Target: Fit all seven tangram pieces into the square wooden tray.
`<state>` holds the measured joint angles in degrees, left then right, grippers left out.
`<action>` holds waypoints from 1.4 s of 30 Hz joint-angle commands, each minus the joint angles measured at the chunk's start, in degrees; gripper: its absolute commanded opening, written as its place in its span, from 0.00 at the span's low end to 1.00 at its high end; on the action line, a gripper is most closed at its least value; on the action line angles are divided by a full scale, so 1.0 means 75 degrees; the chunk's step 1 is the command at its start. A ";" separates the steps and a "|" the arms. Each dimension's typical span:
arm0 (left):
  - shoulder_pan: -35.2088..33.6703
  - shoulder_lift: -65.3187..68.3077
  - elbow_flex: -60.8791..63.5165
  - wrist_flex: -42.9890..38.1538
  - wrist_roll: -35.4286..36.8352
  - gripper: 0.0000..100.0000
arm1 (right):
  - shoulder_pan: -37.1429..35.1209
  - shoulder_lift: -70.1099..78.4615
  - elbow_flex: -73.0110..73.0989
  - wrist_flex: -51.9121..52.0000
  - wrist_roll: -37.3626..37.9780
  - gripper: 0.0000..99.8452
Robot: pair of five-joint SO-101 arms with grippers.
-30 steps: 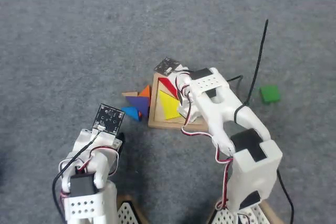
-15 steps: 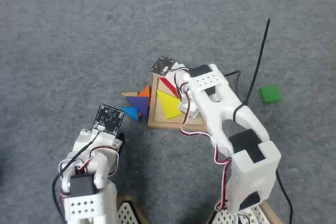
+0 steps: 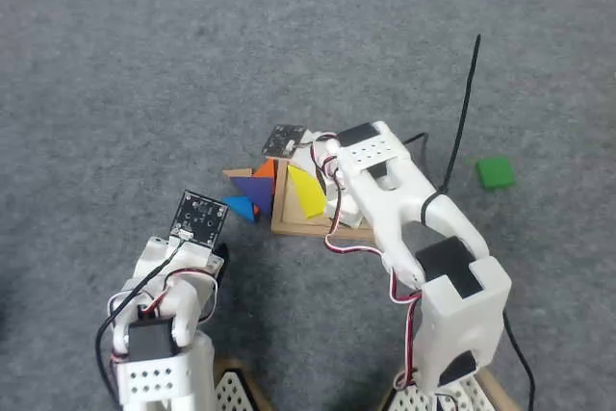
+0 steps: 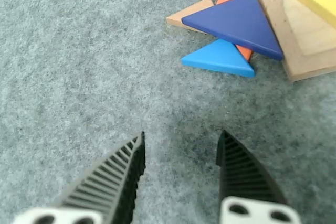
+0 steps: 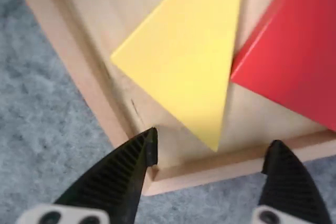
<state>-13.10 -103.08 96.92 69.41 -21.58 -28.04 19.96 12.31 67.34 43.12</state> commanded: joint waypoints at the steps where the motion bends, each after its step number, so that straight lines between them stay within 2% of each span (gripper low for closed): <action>1: -0.0047 -0.0129 -0.0064 0.0070 -0.0105 0.21 | -0.0018 0.0229 -0.0035 0.0029 0.0211 0.33; 6: -0.0059 -0.0129 -0.0064 0.0070 -0.0105 0.21 | -0.0053 0.0240 0.0023 0.0053 0.0211 0.32; 11: -0.0059 -0.0129 -0.0064 0.0070 -0.0105 0.21 | -0.0170 0.0229 0.0047 0.0041 0.0785 0.12; 14: -0.0059 -0.0129 -0.0064 0.0070 -0.0105 0.21 | -0.0346 0.0229 0.0070 0.0111 0.1196 0.06; 18: -0.0059 -0.0129 -0.0064 0.0070 -0.0105 0.21 | -0.0498 0.0229 0.0082 0.0346 0.1559 0.05; 24: -0.0059 -0.0129 -0.0064 0.0070 -0.0105 0.21 | -0.0463 0.0158 -0.0070 0.0299 0.1524 0.04; 26: -0.0059 -0.0129 -0.0064 0.0070 -0.0105 0.21 | -0.0463 0.0158 -0.0399 0.0299 0.1207 0.01; 36: -0.0059 -0.0129 -0.0064 0.0070 -0.0105 0.21 | 0.0018 0.0229 -0.2204 0.0182 -0.0012 0.01; 42: -0.0059 -0.0129 -0.0064 0.0070 -0.0105 0.21 | 0.0369 0.0217 -0.3188 0.0463 -0.0012 0.01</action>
<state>-13.10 -103.08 96.92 69.41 -21.58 -27.08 22.77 -5.54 69.54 43.91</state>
